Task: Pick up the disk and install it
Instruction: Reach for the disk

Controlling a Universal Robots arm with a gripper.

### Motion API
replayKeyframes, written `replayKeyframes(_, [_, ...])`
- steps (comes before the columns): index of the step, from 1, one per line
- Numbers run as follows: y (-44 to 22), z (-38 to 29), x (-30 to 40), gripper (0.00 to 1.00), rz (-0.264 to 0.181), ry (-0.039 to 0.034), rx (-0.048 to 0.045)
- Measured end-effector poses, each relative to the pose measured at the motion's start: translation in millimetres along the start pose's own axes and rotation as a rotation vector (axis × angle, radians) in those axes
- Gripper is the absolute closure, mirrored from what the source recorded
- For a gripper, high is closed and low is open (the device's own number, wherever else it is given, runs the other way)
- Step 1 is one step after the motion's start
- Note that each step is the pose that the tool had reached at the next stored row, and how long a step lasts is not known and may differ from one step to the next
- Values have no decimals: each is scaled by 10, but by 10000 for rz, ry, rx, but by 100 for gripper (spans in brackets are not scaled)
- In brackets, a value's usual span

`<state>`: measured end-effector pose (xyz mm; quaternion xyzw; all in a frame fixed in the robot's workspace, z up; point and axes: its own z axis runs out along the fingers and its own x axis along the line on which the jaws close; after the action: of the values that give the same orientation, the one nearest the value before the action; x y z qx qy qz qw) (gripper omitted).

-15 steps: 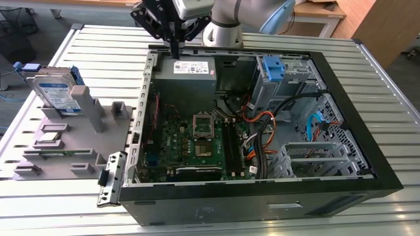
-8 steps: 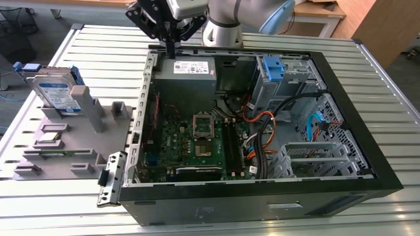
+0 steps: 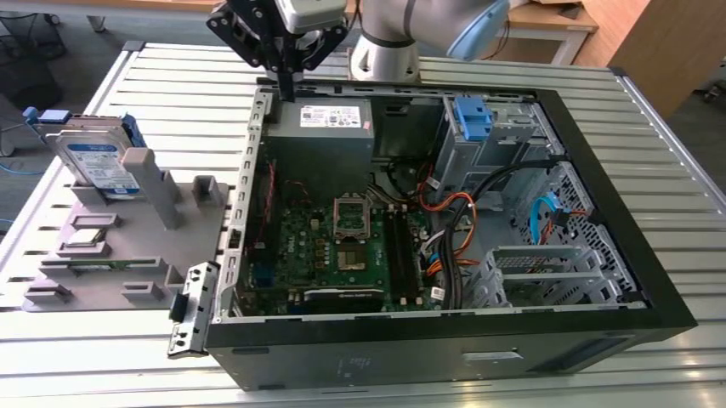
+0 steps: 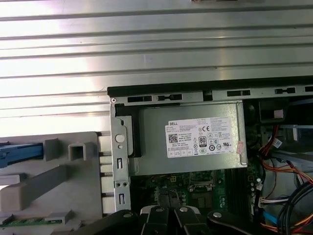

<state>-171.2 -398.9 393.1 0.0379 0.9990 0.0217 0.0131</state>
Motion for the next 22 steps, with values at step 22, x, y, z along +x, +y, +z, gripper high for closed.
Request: replayKeyframes(22, [-2,3,144,89,1,-1,-6])
